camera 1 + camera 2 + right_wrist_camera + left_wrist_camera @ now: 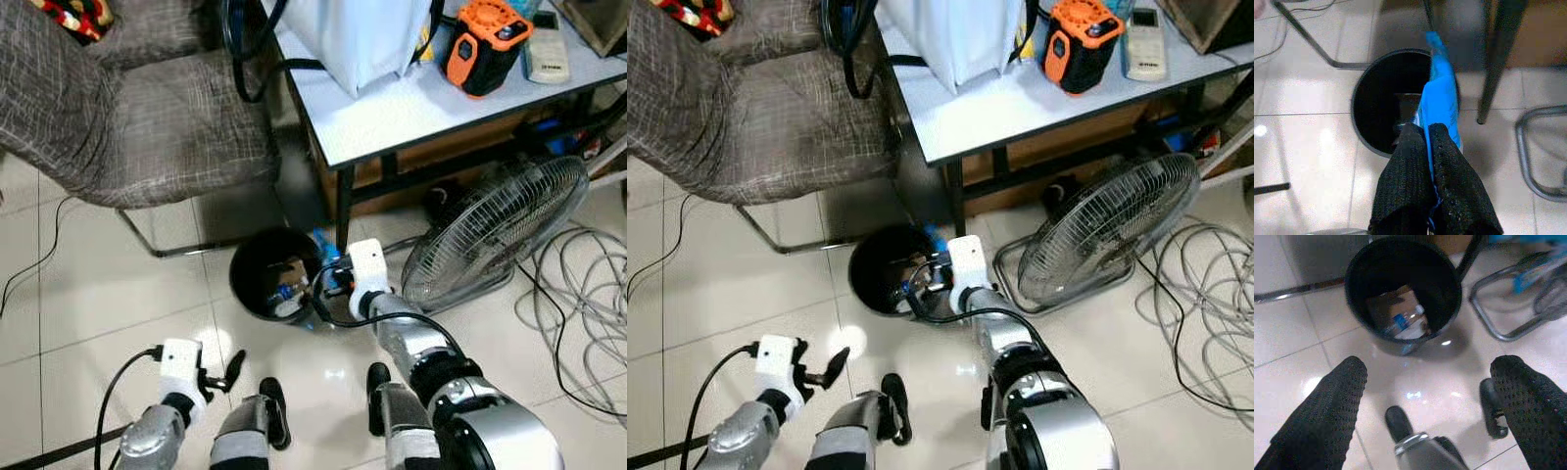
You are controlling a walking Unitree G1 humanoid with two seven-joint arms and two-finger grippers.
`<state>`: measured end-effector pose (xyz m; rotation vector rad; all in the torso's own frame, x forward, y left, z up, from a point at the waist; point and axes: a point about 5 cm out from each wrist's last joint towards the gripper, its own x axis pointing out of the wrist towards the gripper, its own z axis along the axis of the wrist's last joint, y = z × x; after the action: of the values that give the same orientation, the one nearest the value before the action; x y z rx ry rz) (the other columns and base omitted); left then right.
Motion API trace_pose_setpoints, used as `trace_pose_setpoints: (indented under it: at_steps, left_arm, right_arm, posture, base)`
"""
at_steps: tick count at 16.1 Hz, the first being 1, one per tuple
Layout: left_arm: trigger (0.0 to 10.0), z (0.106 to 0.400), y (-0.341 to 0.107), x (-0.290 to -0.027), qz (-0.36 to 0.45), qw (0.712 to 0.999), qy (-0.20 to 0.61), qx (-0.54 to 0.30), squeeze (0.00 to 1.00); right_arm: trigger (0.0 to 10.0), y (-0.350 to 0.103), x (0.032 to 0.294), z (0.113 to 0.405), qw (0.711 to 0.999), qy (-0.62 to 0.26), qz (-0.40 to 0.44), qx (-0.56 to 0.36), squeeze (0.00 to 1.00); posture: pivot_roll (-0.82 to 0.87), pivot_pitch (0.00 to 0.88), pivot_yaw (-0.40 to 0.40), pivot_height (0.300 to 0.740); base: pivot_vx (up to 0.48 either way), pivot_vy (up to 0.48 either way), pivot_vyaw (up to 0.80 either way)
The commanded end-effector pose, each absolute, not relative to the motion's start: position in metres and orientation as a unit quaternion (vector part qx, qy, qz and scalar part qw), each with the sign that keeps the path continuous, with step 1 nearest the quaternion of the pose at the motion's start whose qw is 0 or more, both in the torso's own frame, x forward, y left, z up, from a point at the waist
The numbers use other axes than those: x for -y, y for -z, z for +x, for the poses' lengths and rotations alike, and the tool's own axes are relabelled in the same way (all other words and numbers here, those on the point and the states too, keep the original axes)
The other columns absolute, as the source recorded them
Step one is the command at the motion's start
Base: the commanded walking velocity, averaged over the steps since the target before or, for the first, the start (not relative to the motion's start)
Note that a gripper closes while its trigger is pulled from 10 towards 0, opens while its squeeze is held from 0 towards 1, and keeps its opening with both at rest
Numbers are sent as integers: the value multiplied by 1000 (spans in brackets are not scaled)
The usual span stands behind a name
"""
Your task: Picking trash to rubbish bin
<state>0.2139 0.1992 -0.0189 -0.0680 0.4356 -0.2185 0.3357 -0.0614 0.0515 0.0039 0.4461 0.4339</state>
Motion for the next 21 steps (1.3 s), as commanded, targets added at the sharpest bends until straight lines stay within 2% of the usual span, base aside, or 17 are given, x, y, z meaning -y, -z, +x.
trace_pose_setpoints:
  at_steps: [1,2,12,21]
  left_arm:
    - [10000,202,26,-200,-40,964,110,-238,741]
    - [10000,198,24,-198,-39,962,115,-243,0]
    - [10000,179,16,-203,-34,954,114,-276,0]
    - [10000,175,13,-200,-37,949,114,-292,0]
  right_arm:
    - [10000,-48,56,332,948,-226,16,-224,0]
    - [10000,-52,50,334,946,-240,19,-218,0]
    - [10000,-63,16,331,933,-289,73,-202,0]
    - [10000,-43,14,316,925,-282,89,-239,0]
  posture:
    - [-9,359,105,740]
    - [1,362,107,740]
    - [49,371,131,740]
    - [52,376,133,740]
  base:
    - [0,0,0]
    - [0,0,0]
    - [0,0,0]
    - [0,0,0]
